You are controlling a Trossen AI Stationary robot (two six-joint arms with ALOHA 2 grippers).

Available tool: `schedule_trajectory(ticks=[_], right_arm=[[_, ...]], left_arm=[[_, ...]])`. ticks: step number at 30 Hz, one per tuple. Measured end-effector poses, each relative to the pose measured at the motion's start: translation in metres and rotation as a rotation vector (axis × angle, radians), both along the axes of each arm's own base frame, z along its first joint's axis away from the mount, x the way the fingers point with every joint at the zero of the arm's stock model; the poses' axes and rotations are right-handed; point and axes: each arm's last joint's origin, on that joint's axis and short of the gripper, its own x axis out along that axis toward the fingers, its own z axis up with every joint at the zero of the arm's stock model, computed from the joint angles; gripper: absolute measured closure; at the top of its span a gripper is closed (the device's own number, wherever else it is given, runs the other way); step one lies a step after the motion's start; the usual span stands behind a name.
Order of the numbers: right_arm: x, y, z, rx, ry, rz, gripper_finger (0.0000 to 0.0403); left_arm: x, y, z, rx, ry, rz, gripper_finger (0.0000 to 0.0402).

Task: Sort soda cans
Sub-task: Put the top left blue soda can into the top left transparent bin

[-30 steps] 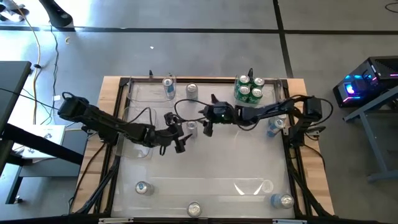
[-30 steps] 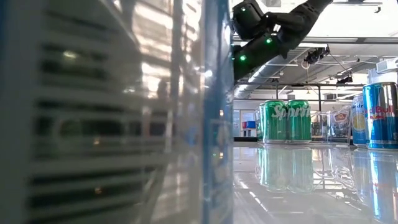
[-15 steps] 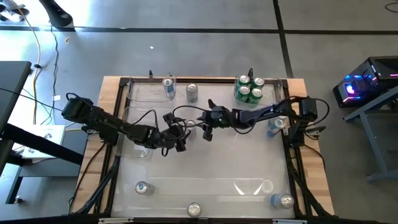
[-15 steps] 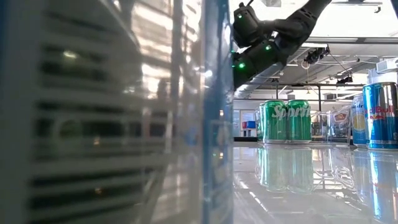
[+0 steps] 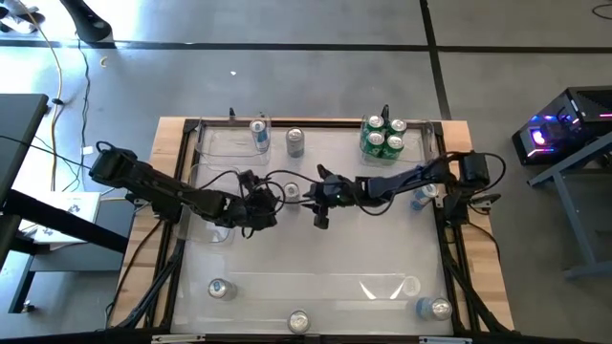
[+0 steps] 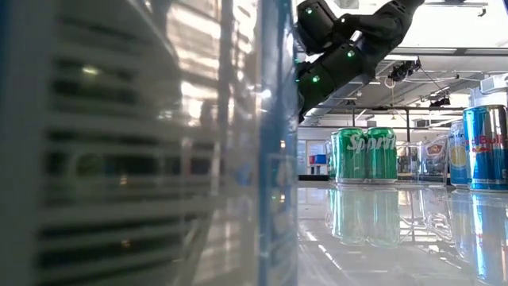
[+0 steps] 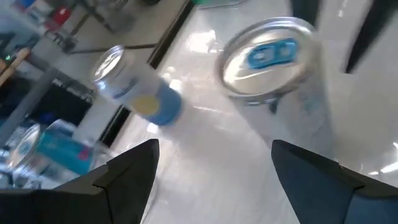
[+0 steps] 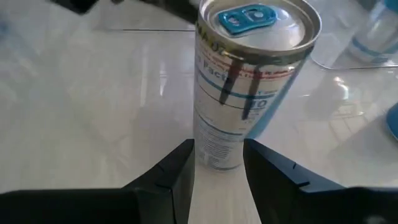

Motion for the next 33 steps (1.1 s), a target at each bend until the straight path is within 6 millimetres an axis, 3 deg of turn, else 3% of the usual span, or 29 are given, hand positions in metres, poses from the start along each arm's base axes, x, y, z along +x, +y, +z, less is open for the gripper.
schedule_trajectory(ticks=[3,8,14,21,33], right_arm=[[-0.001,-0.001,0.000,-0.049,0.008,-0.122,0.0270],[-0.002,-0.028,0.002,-0.096,-0.041,-0.340,0.0270],[0.009,-0.048,-0.006,0.002,-0.148,-0.220,0.0270],[0.012,-0.041,-0.015,0.019,-0.128,-0.144,0.0270],[0.009,-0.022,-0.020,0.027,-0.040,-0.128,0.0270]], left_arm=[[-0.005,0.000,0.005,-0.044,-0.025,0.009,0.0092],[0.005,-0.005,0.008,-0.167,-0.130,-0.050,0.0092],[0.015,-0.002,-0.001,-0.146,-0.156,-0.018,0.0092],[0.019,0.005,-0.008,-0.119,-0.144,0.020,0.0092],[0.008,0.004,-0.005,-0.039,-0.062,0.037,0.0092]])
